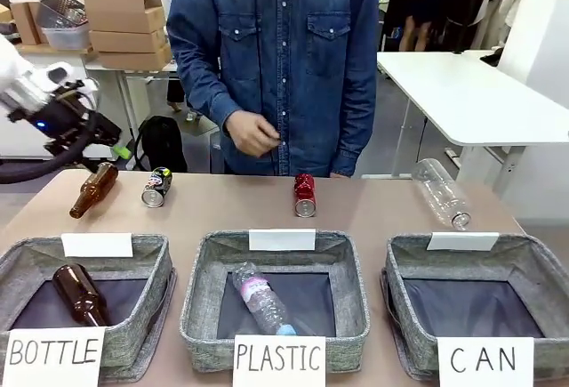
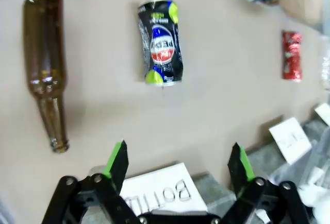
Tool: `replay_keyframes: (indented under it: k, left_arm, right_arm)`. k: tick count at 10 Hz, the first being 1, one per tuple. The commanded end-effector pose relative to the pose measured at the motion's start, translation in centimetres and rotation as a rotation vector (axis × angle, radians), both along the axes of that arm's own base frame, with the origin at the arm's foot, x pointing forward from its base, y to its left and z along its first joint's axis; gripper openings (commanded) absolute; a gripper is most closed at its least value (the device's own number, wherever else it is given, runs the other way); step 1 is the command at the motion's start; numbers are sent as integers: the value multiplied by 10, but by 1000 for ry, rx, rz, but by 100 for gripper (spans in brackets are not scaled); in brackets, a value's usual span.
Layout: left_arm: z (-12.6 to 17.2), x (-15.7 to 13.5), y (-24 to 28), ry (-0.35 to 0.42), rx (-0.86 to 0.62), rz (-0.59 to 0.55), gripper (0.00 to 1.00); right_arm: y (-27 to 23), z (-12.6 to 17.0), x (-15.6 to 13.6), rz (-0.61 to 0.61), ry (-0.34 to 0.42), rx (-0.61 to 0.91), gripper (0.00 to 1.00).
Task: Sort the can waste into the basket.
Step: Pick up the can waste from the table and place it in the right Fabric basket.
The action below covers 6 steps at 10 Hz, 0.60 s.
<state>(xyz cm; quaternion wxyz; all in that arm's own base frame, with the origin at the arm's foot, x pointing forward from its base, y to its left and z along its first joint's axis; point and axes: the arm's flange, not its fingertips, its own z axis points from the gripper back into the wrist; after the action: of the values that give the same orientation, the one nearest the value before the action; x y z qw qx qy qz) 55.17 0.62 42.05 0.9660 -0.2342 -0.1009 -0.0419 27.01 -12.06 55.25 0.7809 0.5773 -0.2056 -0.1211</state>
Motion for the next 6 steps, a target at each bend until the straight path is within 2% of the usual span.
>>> replay_keyframes:
  k: [1,3,4,6]
  left_arm:
    - [-23,30,-29,63,130,42,100]
    - [-50,62,-64,102,233,47,100]
    - [-58,72,-75,73,289,88,100]
    - [-71,86,-89,65,357,116,100]
  right_arm:
    - [0,1,3,3,-37,12,100]
    - [0,1,3,3,-37,12,100]
    - [0,1,3,3,-37,12,100]
    - [0,1,3,3,-37,12,100]
